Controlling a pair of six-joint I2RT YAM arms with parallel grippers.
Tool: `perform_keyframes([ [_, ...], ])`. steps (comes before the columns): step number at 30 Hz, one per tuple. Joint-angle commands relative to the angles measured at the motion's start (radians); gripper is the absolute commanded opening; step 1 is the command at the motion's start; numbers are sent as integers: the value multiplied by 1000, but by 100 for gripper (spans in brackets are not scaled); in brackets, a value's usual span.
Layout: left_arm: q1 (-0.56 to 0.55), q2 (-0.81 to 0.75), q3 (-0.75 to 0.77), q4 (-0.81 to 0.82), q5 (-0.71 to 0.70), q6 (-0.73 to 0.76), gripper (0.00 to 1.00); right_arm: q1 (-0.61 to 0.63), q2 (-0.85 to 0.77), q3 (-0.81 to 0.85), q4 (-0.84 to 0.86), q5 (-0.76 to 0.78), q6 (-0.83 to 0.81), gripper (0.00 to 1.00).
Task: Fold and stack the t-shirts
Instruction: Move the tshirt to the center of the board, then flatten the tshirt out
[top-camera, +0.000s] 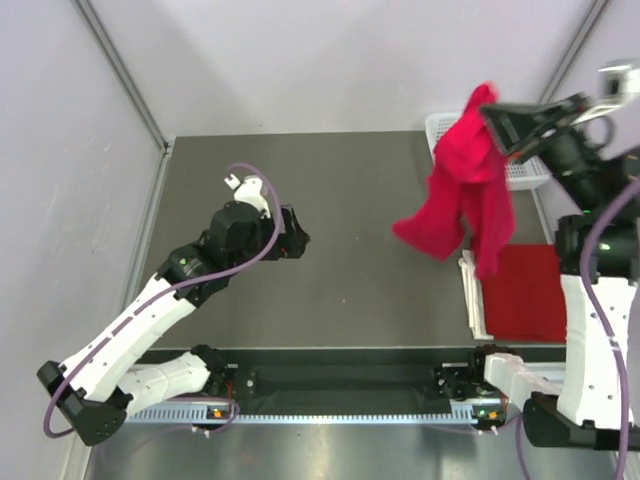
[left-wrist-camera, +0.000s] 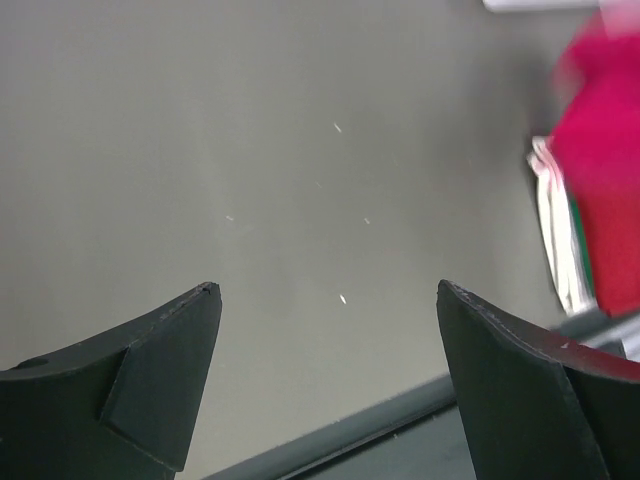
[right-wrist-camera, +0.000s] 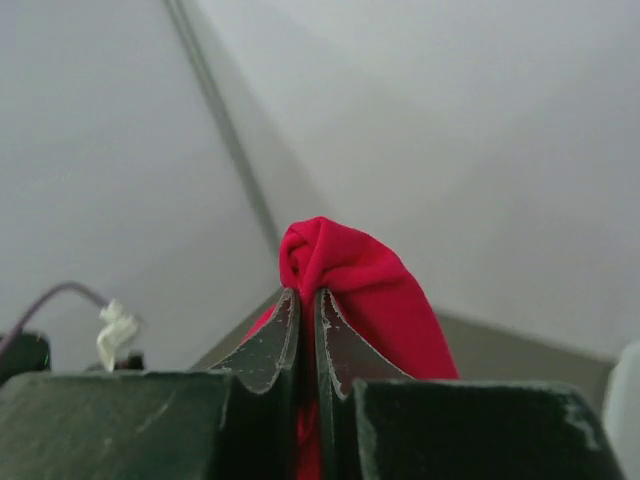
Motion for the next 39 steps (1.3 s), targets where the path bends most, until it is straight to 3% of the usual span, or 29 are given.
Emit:
perform_keyframes([
  [1, 25, -43, 54, -119, -121, -18, 93, 144, -8, -225, -122, -3, -23, 0],
  [3, 39, -49, 40, -159, -158, -44, 93, 232, -56, -356, -101, 50, -9, 0],
  [4, 49, -60, 28, -170, -156, -66, 93, 268, -64, -496, -71, 65, 28, 0],
  [7, 56, -98, -50, -155, -118, -102, 92, 446, -17, -678, 31, 149, 50, 0],
  [9, 59, -121, -127, -125, -80, -125, 91, 582, 97, -691, 42, 227, 31, 0],
  [14, 64, -152, -167, -182, -93, -216, 89, 812, 393, -501, 9, 365, 17, 0],
  [15, 65, -168, -167, -197, -124, -240, 89, 869, 437, -395, 9, 373, 19, 0],
  [20, 70, -262, -115, -279, -259, -305, 90, 954, 750, -69, -101, 344, -4, 0],
  [23, 72, -282, -71, -338, -330, -304, 89, 954, 807, -44, -81, 306, 14, 23],
  [24, 70, -281, -60, -357, -340, -311, 89, 949, 804, -45, -89, 318, 8, 36],
  [25, 72, -279, -52, -380, -354, -314, 89, 946, 801, -44, -109, 370, -6, 41],
  [29, 72, -285, -89, -325, -316, -316, 89, 913, 649, -83, -302, 563, 39, 49],
  [31, 72, -258, -104, -279, -293, -299, 89, 903, 490, -203, -355, 719, 120, 54],
  [35, 82, -170, -132, -189, -247, -265, 89, 903, 235, -488, -409, 872, 292, 59],
  [38, 131, -109, -181, -112, -120, -239, 89, 887, 69, -721, -451, 955, 422, 59],
  [39, 175, -83, -199, -55, -16, -241, 89, 861, 30, -817, -460, 962, 447, 59],
])
